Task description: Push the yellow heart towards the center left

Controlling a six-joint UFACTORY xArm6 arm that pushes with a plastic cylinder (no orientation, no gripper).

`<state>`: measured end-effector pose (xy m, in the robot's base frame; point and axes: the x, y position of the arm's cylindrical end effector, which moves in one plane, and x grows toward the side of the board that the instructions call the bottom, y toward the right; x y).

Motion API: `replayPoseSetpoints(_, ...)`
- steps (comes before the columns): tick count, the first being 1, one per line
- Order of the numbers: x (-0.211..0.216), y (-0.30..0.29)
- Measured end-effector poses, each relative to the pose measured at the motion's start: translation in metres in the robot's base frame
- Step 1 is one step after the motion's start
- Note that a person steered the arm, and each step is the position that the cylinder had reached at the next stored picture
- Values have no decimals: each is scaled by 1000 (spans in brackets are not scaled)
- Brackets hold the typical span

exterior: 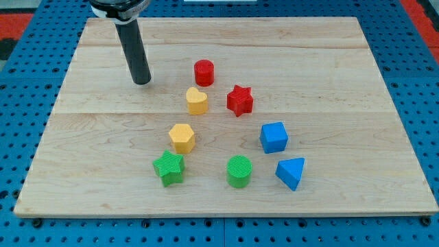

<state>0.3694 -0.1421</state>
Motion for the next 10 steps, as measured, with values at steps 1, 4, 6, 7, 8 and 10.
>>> replayPoseSetpoints(1,1,5)
replayPoseSetpoints(4,36,143)
replayPoseSetpoints(6,89,103)
replayPoseSetpoints(7,92,51)
replayPoseSetpoints(8,44,1)
replayPoseSetpoints(10,74,-5)
